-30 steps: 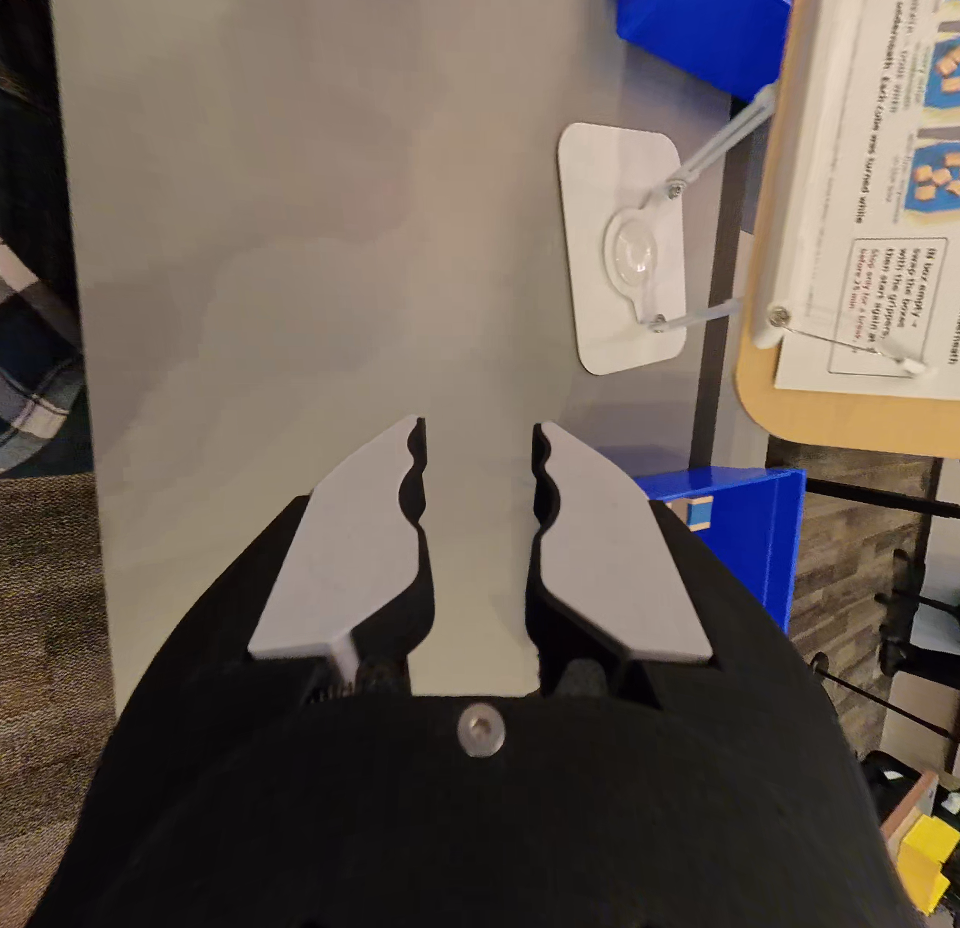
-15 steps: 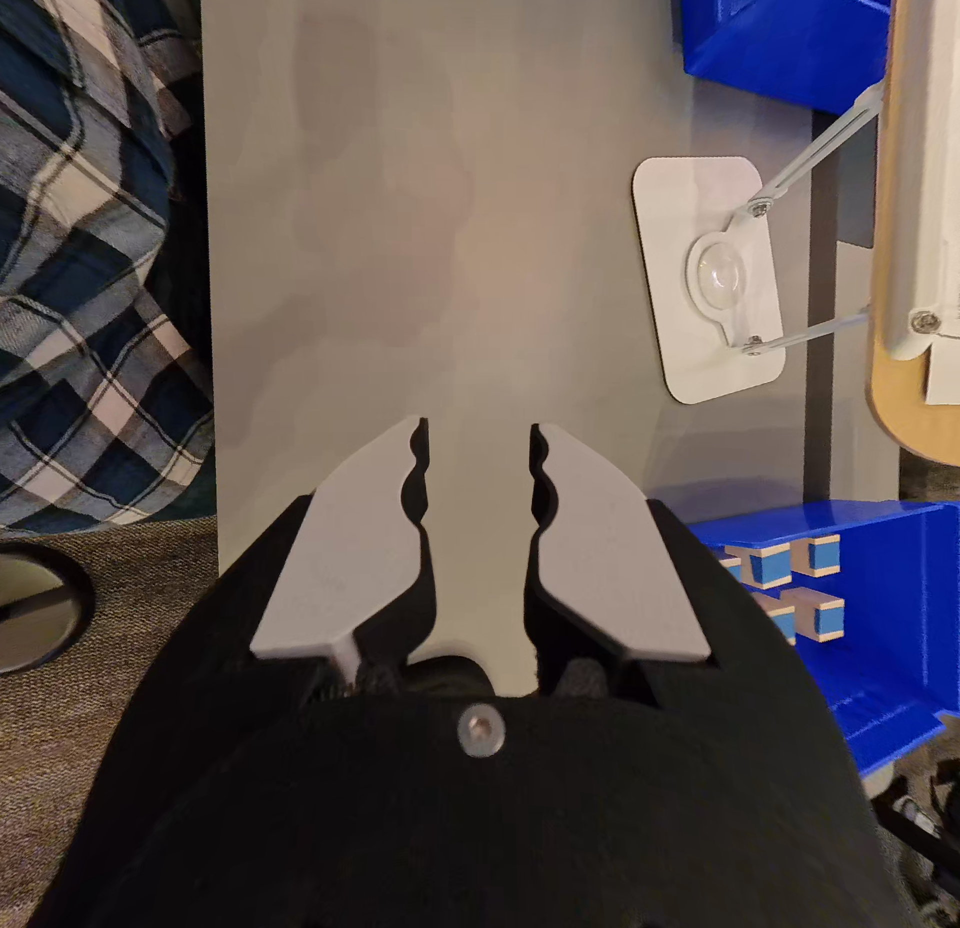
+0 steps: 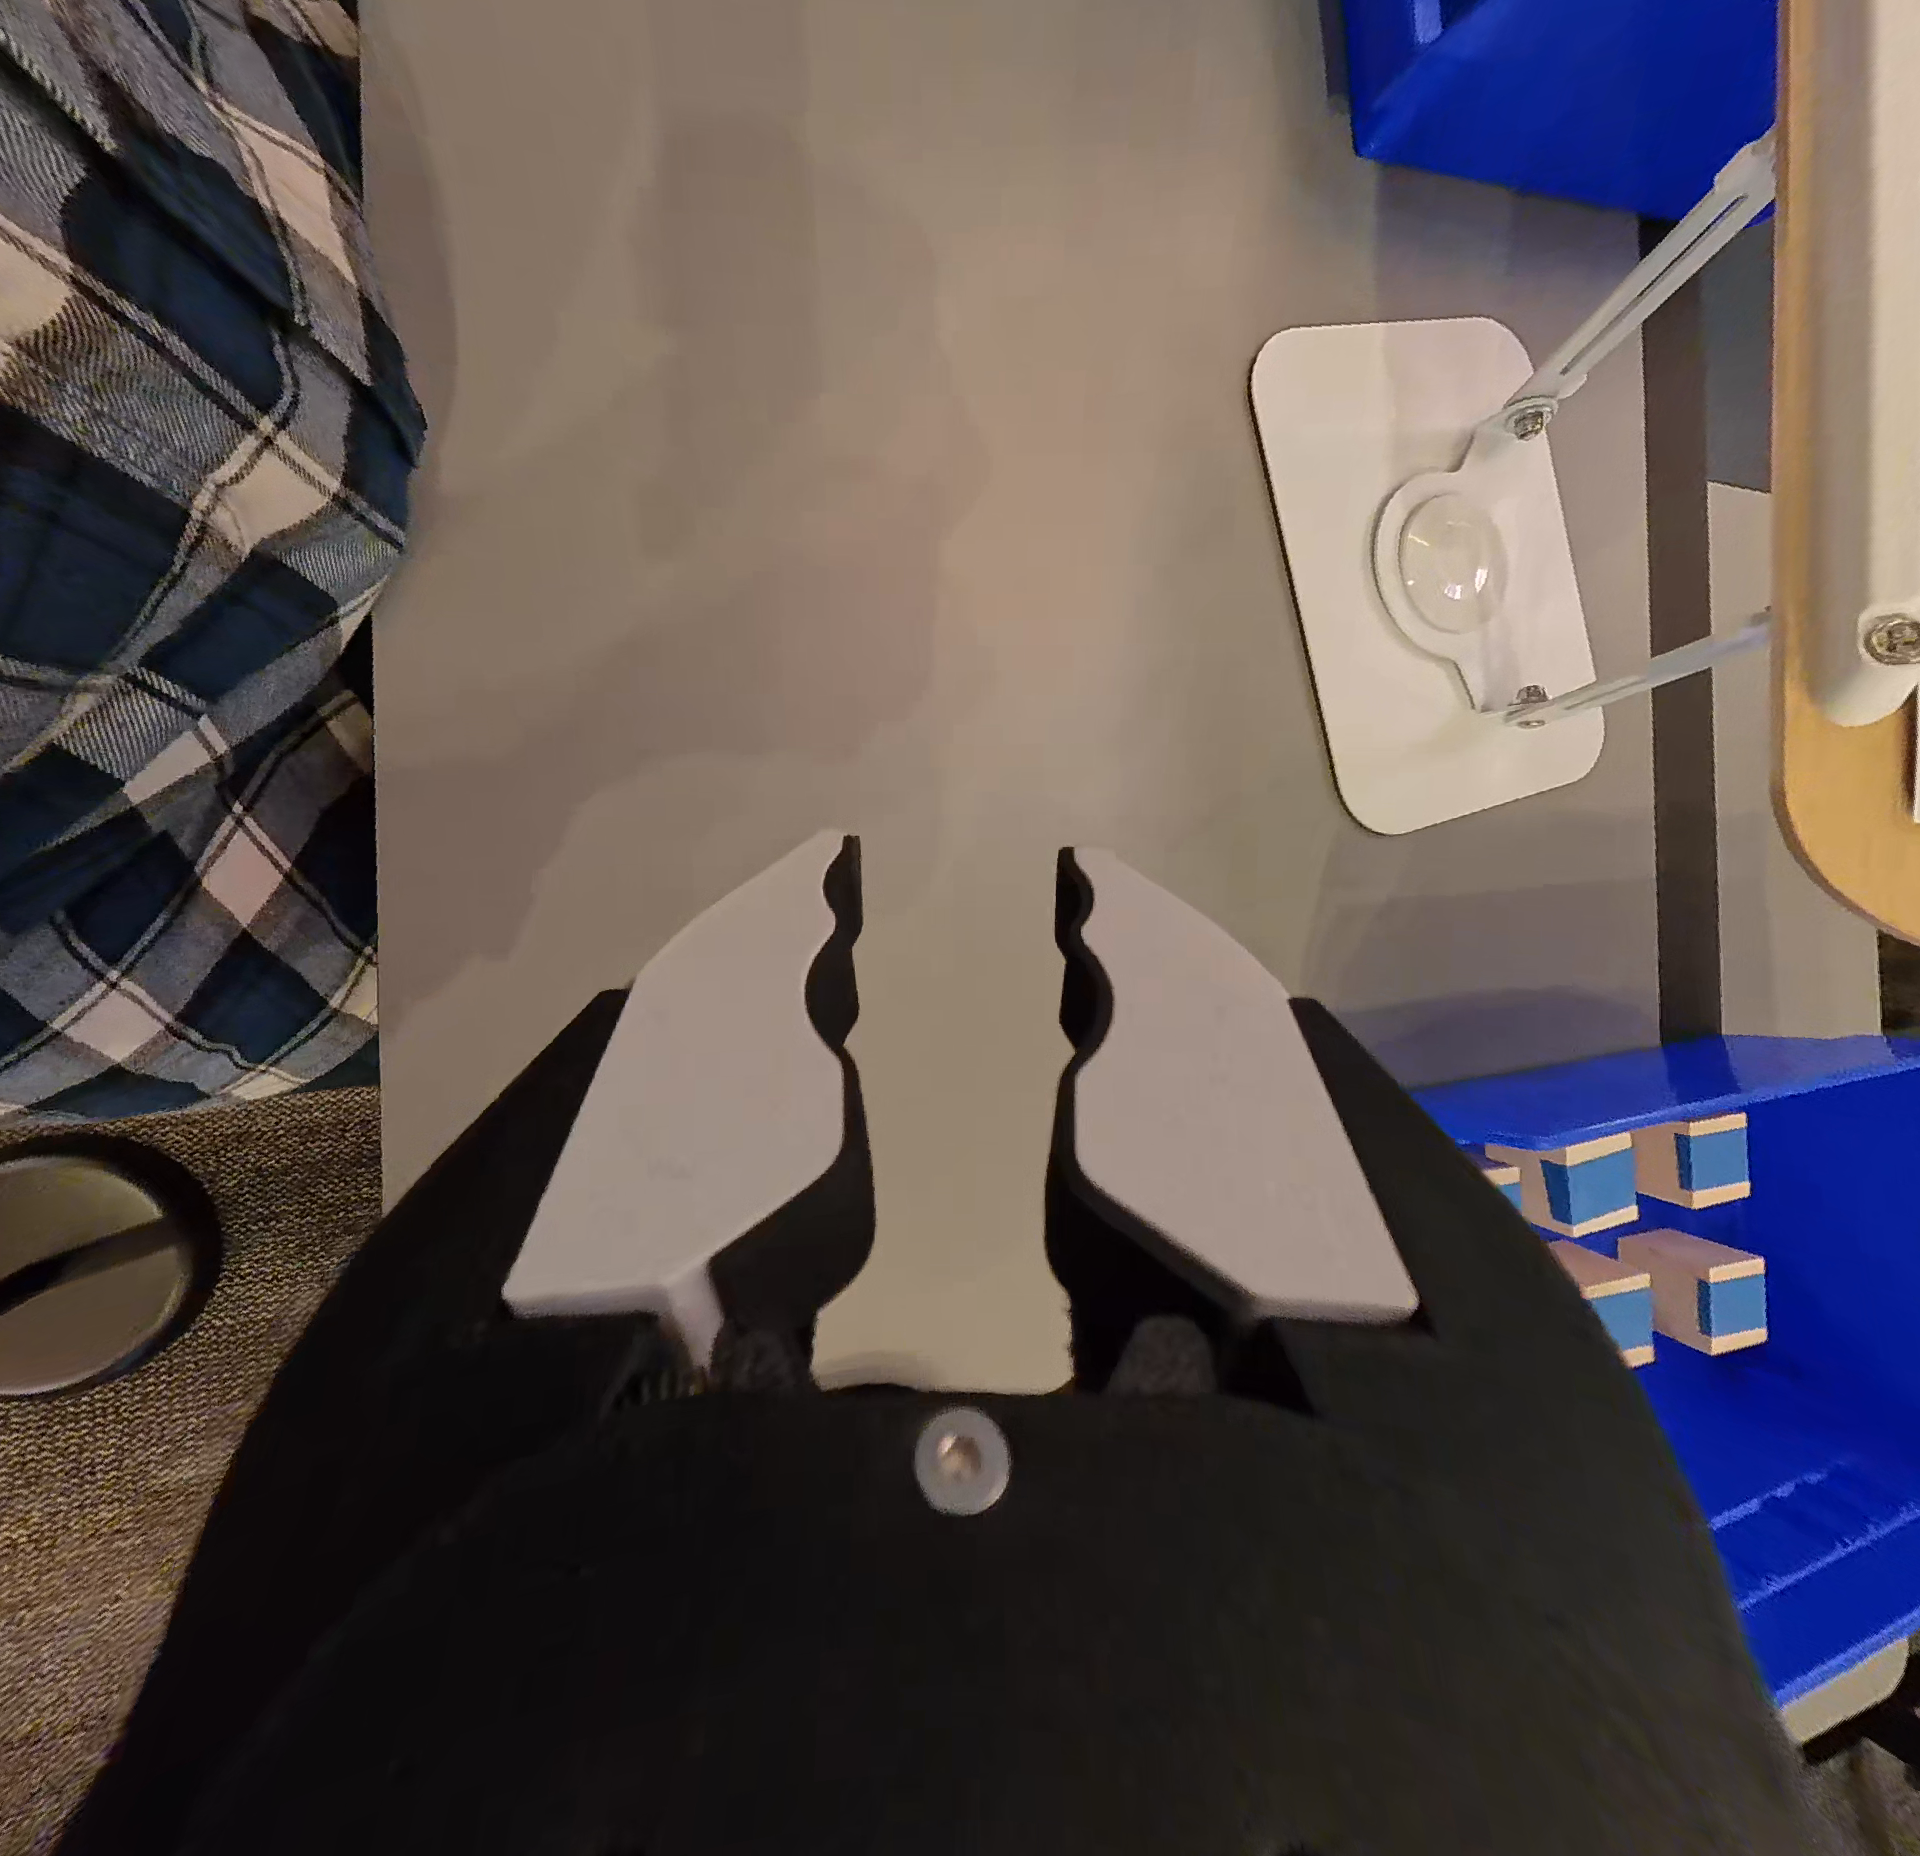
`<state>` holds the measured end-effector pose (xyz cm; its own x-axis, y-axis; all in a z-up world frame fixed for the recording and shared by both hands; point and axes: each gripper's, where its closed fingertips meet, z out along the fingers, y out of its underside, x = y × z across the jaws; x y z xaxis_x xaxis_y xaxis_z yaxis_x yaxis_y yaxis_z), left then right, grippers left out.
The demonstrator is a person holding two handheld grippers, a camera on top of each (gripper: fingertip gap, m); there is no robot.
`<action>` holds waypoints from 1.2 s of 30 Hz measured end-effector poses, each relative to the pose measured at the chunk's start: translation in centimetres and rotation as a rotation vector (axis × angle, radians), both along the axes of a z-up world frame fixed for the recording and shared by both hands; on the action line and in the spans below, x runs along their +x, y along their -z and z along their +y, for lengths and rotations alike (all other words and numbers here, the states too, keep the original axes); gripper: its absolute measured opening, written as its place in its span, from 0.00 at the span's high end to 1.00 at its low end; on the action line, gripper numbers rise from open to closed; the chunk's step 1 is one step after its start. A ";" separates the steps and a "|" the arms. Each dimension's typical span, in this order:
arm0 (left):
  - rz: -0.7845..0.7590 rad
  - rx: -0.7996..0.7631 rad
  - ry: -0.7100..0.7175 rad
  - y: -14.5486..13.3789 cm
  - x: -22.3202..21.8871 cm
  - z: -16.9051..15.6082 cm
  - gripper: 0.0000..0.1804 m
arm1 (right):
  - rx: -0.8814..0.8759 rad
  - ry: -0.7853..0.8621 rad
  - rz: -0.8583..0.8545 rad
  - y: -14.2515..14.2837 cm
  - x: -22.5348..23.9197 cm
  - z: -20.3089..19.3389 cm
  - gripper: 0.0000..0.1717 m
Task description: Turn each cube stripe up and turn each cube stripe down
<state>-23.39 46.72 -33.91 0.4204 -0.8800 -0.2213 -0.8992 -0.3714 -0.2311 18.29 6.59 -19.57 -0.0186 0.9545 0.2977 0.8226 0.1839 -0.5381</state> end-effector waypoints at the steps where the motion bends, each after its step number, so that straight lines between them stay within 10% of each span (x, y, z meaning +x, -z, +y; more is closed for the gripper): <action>1: -0.001 0.018 -0.020 -0.3 -0.5 -0.1 0.74 | 0.009 -0.002 0.003 -0.1 -0.1 0.1 0.79; 11: -0.752 0.299 -0.133 -15.4 2.4 -8.9 0.74 | 0.135 0.033 0.201 -4.1 -4.0 0.3 0.77; 24: -1.850 0.331 0.318 -32.9 16.0 -31.0 0.75 | 0.116 0.112 0.774 -13.3 -16.1 3.2 0.70; 36: -1.981 0.126 0.410 -31.5 26.0 -36.2 0.74 | 0.062 0.134 0.920 -15.5 -16.7 4.3 0.71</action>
